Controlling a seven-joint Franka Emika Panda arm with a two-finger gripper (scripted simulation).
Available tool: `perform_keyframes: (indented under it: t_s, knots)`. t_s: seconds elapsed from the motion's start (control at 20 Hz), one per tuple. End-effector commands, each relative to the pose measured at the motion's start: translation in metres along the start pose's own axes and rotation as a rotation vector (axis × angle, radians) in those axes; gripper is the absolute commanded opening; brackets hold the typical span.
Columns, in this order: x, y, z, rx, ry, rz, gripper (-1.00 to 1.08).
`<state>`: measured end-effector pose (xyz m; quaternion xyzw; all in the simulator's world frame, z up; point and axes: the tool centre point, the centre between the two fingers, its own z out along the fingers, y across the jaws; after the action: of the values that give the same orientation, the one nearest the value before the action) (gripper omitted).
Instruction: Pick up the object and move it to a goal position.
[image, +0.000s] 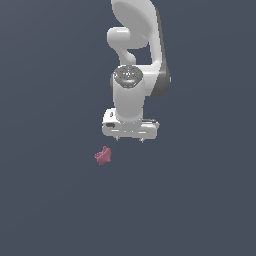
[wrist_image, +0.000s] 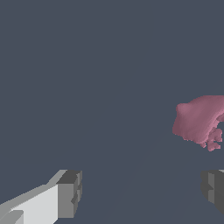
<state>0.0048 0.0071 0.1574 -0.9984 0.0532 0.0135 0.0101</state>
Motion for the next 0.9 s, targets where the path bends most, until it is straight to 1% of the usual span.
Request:
perform_keyframes:
  t_s: [0.0,0.5,0.85]
  knots:
    - [0.005,0.011,0.006,0.001,0.002,0.063,1.0]
    - [0.029,0.075,0.035,-0.002,0.019,0.4,1.0]
    - [0.036,0.104,0.047,-0.008,0.03,0.542,1.0]
